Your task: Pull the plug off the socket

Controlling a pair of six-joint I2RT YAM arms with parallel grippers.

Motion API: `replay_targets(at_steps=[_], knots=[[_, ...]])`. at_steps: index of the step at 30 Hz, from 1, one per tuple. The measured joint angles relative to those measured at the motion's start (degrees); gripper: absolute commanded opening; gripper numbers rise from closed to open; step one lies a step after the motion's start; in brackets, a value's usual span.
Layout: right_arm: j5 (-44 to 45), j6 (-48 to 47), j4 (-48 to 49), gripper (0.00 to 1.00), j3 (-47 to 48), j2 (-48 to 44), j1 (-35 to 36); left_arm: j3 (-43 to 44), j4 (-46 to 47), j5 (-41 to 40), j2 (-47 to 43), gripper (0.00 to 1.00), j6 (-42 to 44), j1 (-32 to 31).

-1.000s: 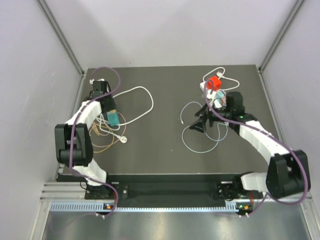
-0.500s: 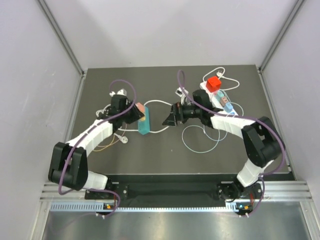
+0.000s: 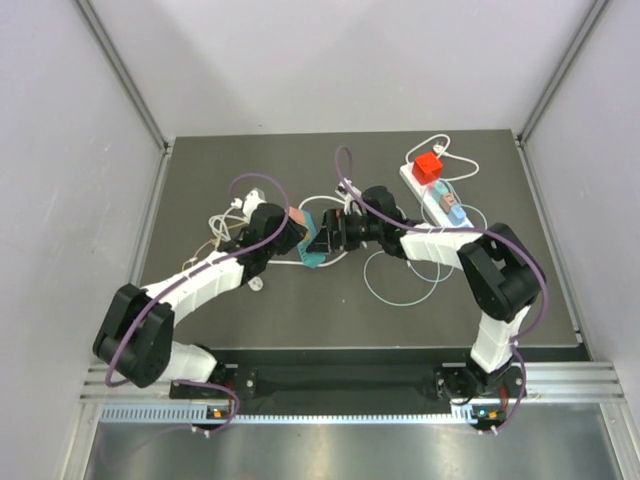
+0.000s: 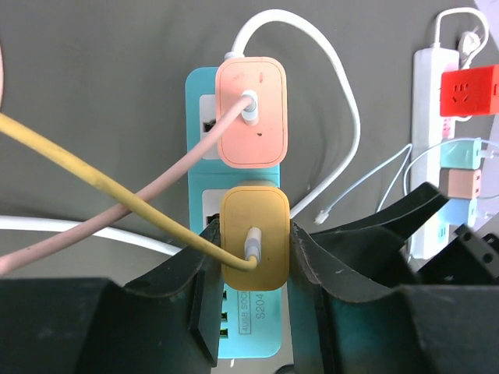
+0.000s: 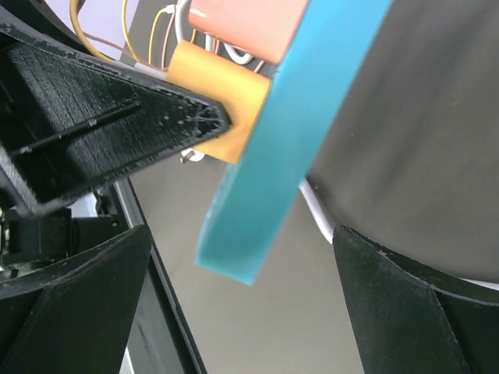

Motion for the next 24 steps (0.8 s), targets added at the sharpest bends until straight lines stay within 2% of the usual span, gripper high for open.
replay_targets(at_steps=[2,4,5,7,8,11,16,17,19,20,24], knots=[[0.96,-0.02,-0.11,0.98,0.0,0.0,0.81,0.0,0.85,-1.22,0.74,0.0,-1.4,-1.16],[1.46,-0.09,-0.09,0.89,0.04,0.11,1.27,0.15,1.16,-2.25,1.6,0.0,-2.62,-2.14],[1.62,-0.11,-0.2,0.78,0.22,0.31,1.36,0.28,1.16,-2.56,2.01,0.0,-3.15,-2.62],[1.95,-0.15,-0.35,0.65,1.09,1.36,1.38,0.39,1.2,-3.04,2.64,0.0,-4.17,-3.39],[2.36,-0.09,-0.61,0.54,1.33,1.75,1.38,0.42,1.2,-3.58,2.78,0.0,-4.52,-3.67],[3.58,0.07,-1.29,0.42,1.53,2.95,1.31,0.42,1.16,-4.7,2.82,0.0,-5.6,-3.89],[4.33,0.76,-1.73,0.4,2.16,3.98,1.22,0.42,0.94,-6.01,2.82,0.0,-6.21,-4.31],[4.31,0.85,-2.03,0.35,2.58,4.17,1.22,0.42,1.01,-6.32,2.82,0.0,-6.38,-4.33],[4.28,0.87,-2.36,0.15,3.3,4.66,1.22,0.42,1.03,-6.78,2.82,0.0,-6.58,-4.33],[4.26,0.87,-2.86,0.0,3.67,4.94,1.22,0.42,0.98,-6.82,2.82,0.0,-6.67,-4.33],[4.04,0.46,-4.92,0.0,5.33,5.79,0.66,0.42,1.25,-6.27,2.82,0.0,-6.29,-4.26]])
